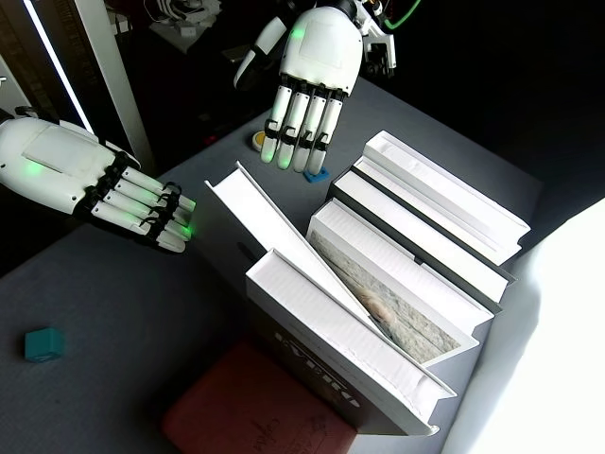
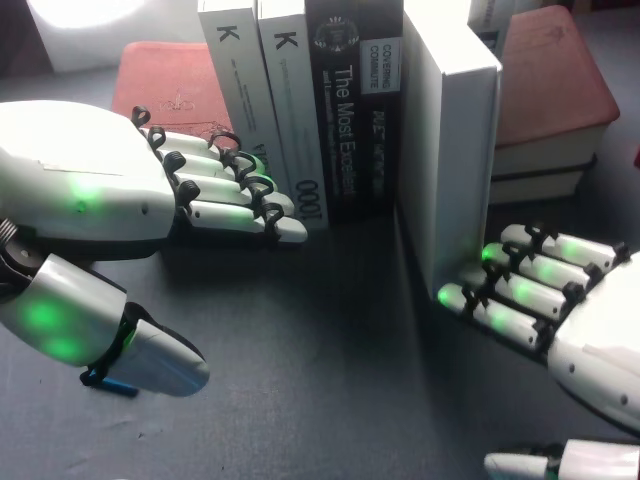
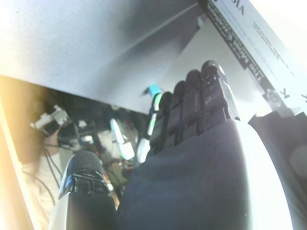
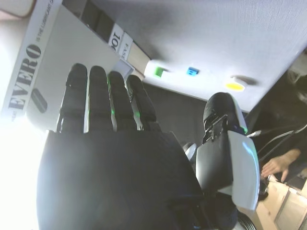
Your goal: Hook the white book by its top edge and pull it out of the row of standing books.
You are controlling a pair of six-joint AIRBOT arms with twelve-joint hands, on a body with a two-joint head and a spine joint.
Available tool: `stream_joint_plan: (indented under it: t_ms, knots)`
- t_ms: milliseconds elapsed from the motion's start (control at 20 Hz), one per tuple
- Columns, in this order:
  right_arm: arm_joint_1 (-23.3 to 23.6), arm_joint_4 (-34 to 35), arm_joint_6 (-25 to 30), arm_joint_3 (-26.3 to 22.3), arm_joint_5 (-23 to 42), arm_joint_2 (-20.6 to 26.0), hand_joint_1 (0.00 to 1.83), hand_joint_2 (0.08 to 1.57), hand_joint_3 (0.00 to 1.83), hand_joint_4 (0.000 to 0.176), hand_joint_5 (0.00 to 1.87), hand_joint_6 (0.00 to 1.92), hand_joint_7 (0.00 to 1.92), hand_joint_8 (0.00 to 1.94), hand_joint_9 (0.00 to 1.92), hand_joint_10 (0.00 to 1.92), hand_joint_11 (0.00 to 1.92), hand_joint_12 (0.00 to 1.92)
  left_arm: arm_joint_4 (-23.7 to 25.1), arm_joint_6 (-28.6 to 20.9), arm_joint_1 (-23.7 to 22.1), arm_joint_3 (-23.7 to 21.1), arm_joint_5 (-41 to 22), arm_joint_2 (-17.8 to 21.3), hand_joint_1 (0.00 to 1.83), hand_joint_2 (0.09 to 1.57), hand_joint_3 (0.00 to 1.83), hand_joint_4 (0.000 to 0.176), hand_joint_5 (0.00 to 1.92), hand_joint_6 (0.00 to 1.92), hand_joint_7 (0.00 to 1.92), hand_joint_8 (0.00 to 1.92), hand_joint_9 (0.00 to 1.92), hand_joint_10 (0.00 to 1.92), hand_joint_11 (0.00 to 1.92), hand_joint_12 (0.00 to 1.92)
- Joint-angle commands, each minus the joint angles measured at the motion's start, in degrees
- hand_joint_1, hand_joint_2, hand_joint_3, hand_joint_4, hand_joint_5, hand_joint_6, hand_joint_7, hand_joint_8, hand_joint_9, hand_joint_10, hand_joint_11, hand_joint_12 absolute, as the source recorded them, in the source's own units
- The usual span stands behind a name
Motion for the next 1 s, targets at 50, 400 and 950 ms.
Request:
stream_joint_plan:
  t_ms: [50,400,950]
  knots:
    - [0.1,-2.1,-0.1,0.3,3.5,0.0,0.00,1.14,0.00,0.000,0.01,0.00,0.01,0.00,0.00,0.00,0.00,0.00,-2.7,-0.1,-0.6,0.2,1.7,0.2,0.00,1.13,0.00,0.000,0.00,0.00,0.00,0.00,0.00,0.00,0.00,0.00]
    - [-0.6,-0.1,-1.6,0.8,1.6,-0.1,0.00,1.14,0.00,0.000,0.00,0.00,0.00,0.00,0.00,0.00,0.00,0.00,-2.7,0.0,-0.6,0.4,1.7,0.2,0.00,1.13,0.00,0.000,0.00,0.00,0.00,0.00,0.00,0.00,0.00,0.00]
    - [-0.6,1.3,-4.4,-1.9,1.5,2.5,0.00,1.14,0.00,0.000,0.01,0.00,0.01,0.00,0.00,0.00,0.00,0.00,-2.7,0.0,-0.8,0.5,1.7,0.2,0.00,1.13,0.00,0.000,0.00,0.00,0.00,0.00,0.00,0.00,0.00,0.00]
